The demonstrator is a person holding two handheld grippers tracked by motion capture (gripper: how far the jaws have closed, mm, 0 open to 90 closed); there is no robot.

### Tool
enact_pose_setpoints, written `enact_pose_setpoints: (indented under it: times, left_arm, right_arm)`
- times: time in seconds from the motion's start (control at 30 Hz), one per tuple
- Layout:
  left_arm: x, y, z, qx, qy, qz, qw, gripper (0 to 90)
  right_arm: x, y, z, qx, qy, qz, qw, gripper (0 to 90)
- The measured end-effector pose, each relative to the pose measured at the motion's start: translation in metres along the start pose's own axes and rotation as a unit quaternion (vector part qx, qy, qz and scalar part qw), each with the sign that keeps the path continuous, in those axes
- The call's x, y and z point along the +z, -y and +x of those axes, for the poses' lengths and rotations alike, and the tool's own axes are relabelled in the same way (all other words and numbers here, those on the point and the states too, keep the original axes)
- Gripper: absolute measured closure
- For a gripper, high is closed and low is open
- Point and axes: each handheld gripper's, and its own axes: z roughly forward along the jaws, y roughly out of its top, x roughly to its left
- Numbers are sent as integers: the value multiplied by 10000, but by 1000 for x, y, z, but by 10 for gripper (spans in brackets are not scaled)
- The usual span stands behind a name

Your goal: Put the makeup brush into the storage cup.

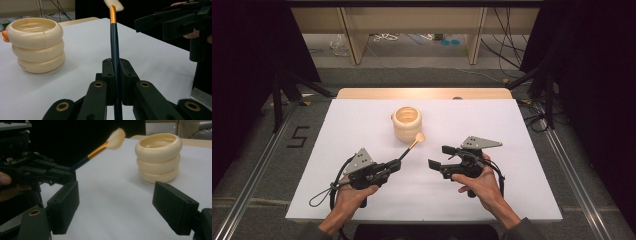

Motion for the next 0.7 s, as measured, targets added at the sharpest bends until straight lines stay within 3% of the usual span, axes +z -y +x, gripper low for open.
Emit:
enact_pose_setpoints:
  times: [0.17,0.3,0.53,0.6,0.63,0.7]
  left_arm:
    - [-1,-1,0,114,0,-85,9999,839]
    - [0,-1,-3,27,-21,-169,9999,839]
    - [-1,-1,-3,31,-31,-270,9996,839]
    - [-1,-1,-3,115,-5,-325,9994,839]
    - [-1,-1,-4,8,-52,-332,9994,839]
    - [-1,-1,-5,-5,-69,-370,9993,839]
  right_arm:
    - [5,1,2,45,-127,-148,9998,227]
    - [11,1,5,137,-260,-283,9992,230]
    - [18,1,10,222,-407,-346,9983,231]
    - [20,0,11,237,-460,-402,9978,232]
    - [21,0,11,245,-460,-418,9978,233]
    - [23,0,13,310,-537,-429,9972,235]
